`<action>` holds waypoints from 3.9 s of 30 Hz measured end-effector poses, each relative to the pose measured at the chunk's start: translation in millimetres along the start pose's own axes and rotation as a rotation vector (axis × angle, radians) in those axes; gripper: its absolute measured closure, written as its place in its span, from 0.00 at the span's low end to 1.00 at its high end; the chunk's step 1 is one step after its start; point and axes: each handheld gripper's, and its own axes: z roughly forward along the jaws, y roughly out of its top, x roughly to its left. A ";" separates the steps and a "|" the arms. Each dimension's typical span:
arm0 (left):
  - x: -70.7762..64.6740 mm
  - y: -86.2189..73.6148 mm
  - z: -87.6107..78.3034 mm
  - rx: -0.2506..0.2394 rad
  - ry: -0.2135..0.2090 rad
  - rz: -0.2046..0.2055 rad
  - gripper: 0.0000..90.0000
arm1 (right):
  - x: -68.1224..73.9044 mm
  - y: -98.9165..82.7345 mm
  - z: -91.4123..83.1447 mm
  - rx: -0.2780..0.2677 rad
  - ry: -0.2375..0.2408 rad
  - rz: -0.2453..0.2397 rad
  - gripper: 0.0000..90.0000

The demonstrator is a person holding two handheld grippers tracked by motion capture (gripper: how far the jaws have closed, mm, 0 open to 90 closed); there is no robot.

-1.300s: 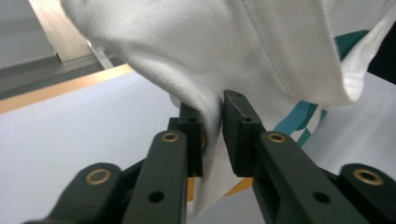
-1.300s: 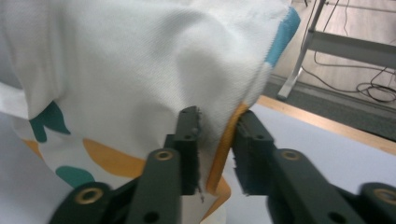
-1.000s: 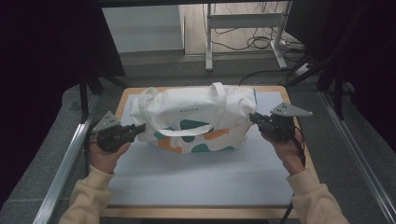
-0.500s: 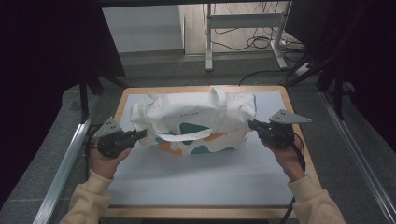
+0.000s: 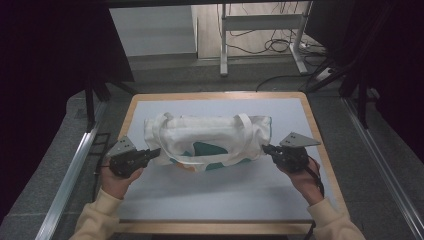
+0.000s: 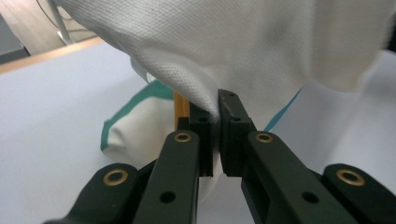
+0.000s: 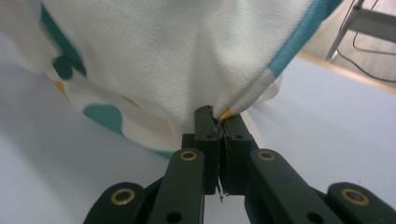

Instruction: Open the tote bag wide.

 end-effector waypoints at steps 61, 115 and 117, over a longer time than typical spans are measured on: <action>22.6 -30.2 16.1 0.073 0.047 -0.106 0.49 | -17.3 -35.0 28.9 0.065 -0.053 0.144 0.51; 9.6 -9.8 46.1 0.195 -0.086 -0.113 1.00 | 28.7 -0.7 65.9 0.125 0.159 0.042 0.99; 8.2 -14.4 49.9 0.212 -0.086 -0.117 1.00 | 33.0 -13.4 73.2 0.154 0.161 0.038 0.99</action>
